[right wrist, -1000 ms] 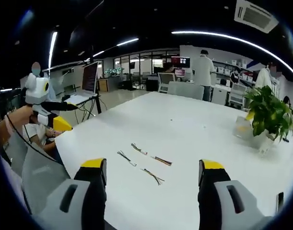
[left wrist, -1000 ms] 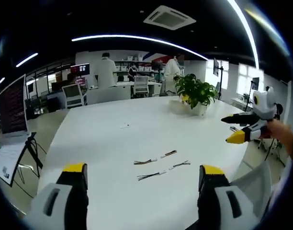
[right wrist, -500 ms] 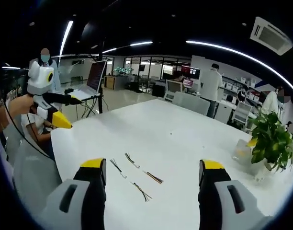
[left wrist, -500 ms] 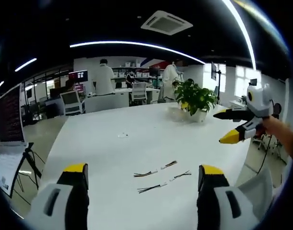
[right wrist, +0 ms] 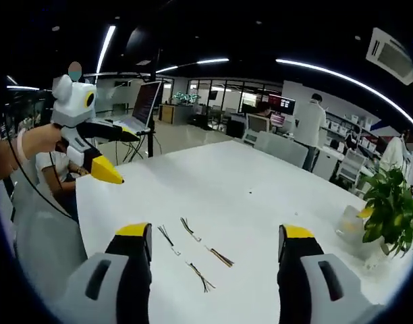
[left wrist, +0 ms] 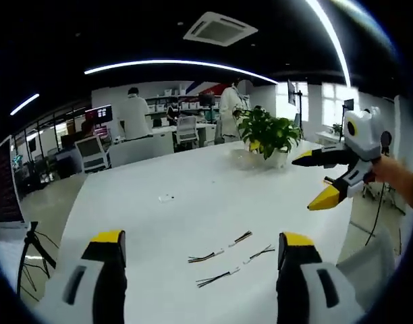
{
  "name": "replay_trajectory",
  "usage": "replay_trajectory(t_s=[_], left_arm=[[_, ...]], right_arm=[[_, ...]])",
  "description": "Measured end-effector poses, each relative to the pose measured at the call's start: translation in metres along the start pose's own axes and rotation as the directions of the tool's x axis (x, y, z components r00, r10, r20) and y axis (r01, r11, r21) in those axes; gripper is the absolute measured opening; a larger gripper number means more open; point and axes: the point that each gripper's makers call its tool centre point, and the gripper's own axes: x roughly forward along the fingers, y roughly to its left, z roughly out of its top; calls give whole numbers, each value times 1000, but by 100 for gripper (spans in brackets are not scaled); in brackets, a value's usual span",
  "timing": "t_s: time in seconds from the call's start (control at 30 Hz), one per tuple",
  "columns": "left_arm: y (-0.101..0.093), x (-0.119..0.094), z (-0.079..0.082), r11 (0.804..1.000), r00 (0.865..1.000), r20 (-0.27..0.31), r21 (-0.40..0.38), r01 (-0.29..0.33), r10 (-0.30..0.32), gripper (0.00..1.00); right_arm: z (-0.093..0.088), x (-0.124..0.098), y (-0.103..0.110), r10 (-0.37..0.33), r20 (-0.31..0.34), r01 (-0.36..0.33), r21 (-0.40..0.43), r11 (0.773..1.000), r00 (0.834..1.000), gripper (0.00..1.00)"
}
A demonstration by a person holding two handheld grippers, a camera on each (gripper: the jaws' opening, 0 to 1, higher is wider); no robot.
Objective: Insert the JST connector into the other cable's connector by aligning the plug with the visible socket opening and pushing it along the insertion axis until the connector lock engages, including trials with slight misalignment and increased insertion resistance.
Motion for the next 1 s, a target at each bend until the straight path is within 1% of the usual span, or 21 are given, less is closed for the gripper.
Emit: replay_trajectory(t_s=[0.1,0.17,0.3,0.5,0.63,0.73,0.83,1.0], left_arm=[[-2,7,-1,1000,1000,-4,1,14,-14,91],[-7,12,-1,999,999,0,-6,43,-43,91],[-7,22,-4,999,999,-10,8,51,-51,91],[-7,38,-10,997,997,-32,13,73,-72,90],[-5,47,-13,997,996,-41,12,80,-79,90],[-5,52,-16,996,995,-52,14,83,-82,89],[-8,57,-21,995,993,-66,25,99,-97,88],[-7,69,-26,993,990,-84,38,115,-111,87]], right_arm=[[-1,5,2,23,-4,-23,1,1000,1000,72],[-2,9,4,42,-7,-42,-4,999,999,71],[-3,17,0,41,-19,-41,-13,999,999,75],[-8,29,-2,72,-19,-72,13,997,997,72],[-14,36,-5,81,-34,-80,9,997,996,71],[-17,40,-4,96,-39,-95,9,995,995,69],[-22,45,-3,116,-45,-116,7,993,992,66],[-26,57,-2,138,-60,-139,-4,990,989,65]])
